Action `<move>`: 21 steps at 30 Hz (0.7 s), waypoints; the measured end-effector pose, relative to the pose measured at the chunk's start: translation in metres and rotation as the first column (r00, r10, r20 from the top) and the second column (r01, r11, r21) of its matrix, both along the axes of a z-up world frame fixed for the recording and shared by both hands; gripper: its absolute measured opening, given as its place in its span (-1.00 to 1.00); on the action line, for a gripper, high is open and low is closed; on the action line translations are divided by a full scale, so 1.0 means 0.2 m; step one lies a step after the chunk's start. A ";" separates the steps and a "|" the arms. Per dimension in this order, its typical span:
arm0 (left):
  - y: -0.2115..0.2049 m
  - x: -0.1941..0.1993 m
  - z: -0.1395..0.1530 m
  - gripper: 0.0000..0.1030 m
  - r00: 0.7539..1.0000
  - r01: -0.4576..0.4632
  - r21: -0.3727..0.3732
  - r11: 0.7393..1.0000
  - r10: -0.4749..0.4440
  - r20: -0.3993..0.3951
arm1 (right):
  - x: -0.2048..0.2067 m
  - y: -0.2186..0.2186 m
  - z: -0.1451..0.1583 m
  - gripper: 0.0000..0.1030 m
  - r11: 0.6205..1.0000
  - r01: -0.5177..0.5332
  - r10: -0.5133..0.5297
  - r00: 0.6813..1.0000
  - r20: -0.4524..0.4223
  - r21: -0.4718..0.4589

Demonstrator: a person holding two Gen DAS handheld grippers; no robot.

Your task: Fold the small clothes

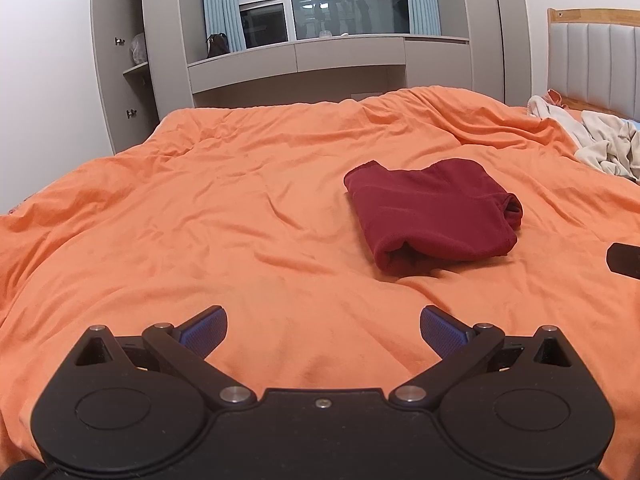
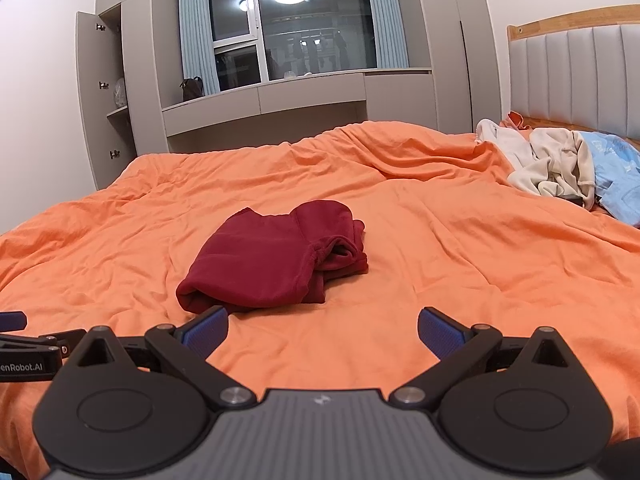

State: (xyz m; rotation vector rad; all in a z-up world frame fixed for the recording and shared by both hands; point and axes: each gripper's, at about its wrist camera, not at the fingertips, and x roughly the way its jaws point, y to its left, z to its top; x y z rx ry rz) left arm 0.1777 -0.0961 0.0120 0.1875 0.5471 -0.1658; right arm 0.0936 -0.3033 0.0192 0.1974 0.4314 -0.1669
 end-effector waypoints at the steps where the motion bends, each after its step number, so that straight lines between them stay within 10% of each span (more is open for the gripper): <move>1: 0.00 0.00 0.00 0.99 1.000 -0.001 0.001 1.000 0.001 -0.001 | 0.00 0.00 0.00 1.00 1.000 0.000 0.000 1.000 -0.001 0.001; 21: 0.04 0.01 -0.02 0.99 0.999 -0.035 -0.013 0.999 0.035 -0.007 | 0.00 0.01 -0.01 1.00 1.000 0.005 -0.005 1.000 -0.012 0.004</move>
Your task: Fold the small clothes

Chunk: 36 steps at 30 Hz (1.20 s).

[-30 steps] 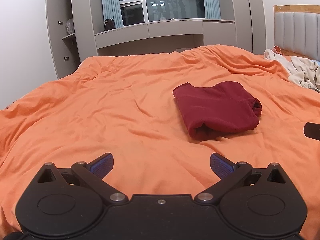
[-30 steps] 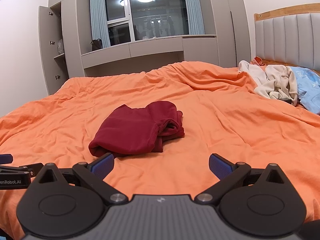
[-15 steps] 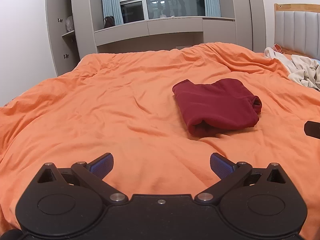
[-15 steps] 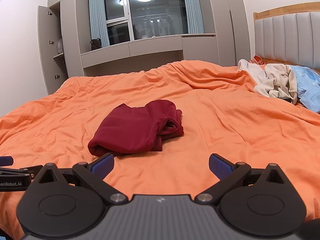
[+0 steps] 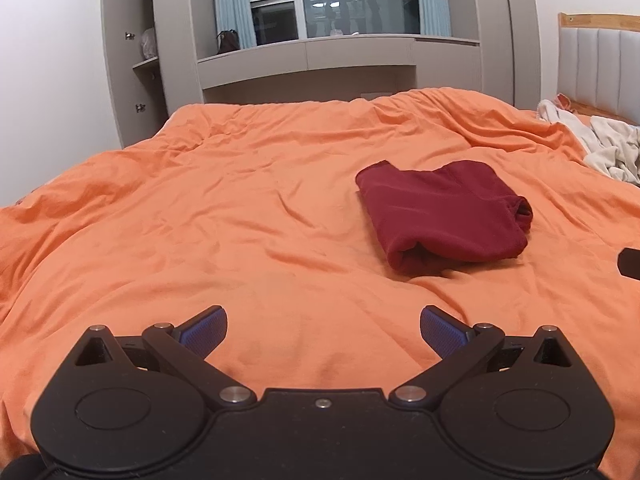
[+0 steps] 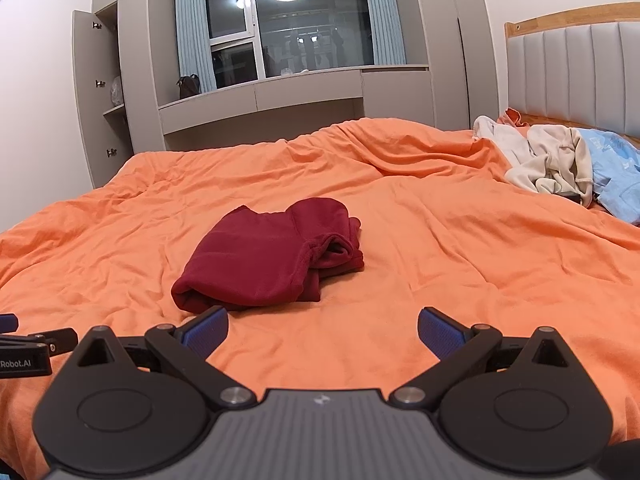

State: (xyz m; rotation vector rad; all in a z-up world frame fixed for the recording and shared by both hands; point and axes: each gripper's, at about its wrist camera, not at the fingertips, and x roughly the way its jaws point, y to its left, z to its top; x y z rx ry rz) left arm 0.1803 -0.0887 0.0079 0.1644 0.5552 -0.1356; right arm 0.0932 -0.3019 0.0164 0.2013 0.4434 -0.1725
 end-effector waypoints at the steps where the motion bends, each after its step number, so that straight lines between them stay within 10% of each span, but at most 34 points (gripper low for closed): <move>1: 0.00 0.00 0.00 0.99 1.000 -0.004 -0.004 1.000 0.004 -0.005 | 0.00 0.00 0.00 1.00 1.000 -0.003 0.003 1.000 0.000 0.001; 36: 0.01 0.00 -0.01 0.99 0.999 -0.008 -0.014 1.000 0.007 -0.036 | 0.02 0.02 -0.02 1.00 1.000 -0.012 0.013 1.000 -0.019 0.012</move>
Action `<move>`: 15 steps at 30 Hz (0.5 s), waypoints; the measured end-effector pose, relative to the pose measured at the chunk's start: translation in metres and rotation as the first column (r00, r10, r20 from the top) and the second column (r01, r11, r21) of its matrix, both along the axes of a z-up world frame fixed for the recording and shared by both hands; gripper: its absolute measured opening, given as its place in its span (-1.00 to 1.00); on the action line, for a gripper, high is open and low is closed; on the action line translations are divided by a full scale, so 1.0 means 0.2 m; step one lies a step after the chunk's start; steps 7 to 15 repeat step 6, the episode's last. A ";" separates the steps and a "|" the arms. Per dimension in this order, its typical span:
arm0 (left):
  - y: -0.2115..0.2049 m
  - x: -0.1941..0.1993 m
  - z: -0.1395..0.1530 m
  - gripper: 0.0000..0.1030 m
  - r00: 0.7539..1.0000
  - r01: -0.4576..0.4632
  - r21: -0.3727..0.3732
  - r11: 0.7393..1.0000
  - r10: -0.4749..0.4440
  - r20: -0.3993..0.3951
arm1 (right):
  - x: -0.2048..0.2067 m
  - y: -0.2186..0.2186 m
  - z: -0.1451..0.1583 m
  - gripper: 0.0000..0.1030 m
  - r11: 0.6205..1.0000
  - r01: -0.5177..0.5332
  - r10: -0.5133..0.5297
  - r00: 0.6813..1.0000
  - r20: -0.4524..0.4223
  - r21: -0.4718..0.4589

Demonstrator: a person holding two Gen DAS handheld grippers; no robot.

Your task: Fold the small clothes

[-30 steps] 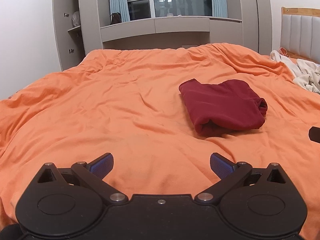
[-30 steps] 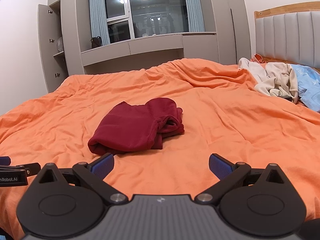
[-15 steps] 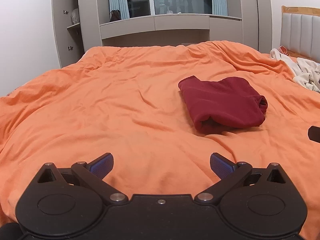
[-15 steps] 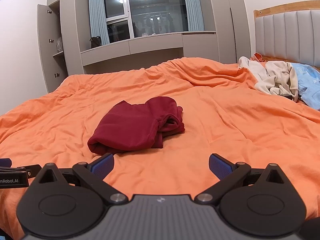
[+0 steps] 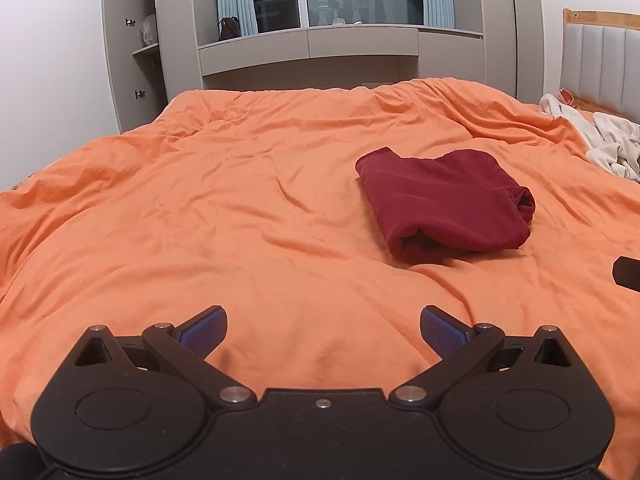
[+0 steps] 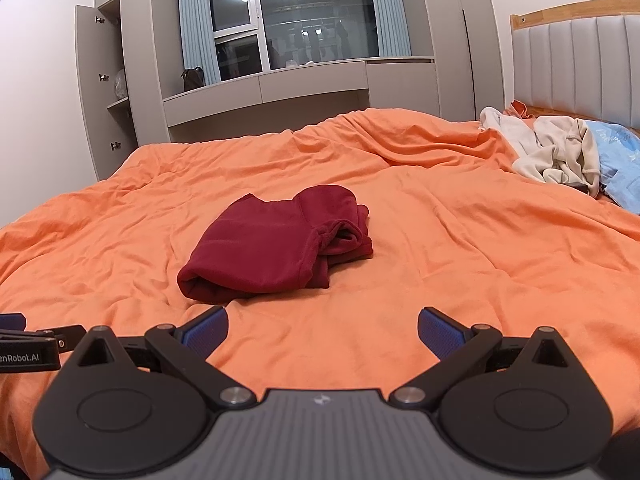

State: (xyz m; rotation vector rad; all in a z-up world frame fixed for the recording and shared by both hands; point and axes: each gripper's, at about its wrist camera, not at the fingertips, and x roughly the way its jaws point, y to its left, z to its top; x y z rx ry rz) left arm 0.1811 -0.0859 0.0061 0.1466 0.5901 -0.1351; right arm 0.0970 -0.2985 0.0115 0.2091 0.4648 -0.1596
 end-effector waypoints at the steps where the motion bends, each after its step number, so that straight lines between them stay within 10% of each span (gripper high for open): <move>1: 0.00 0.00 0.00 0.99 1.000 -0.002 -0.002 1.000 0.002 -0.003 | 0.00 0.00 0.00 1.00 1.000 -0.001 0.001 1.000 -0.001 0.001; 15: 0.01 0.00 -0.01 0.99 1.000 -0.002 -0.011 1.000 0.002 -0.007 | 0.00 0.02 -0.01 1.00 1.000 -0.004 0.004 1.000 -0.007 0.003</move>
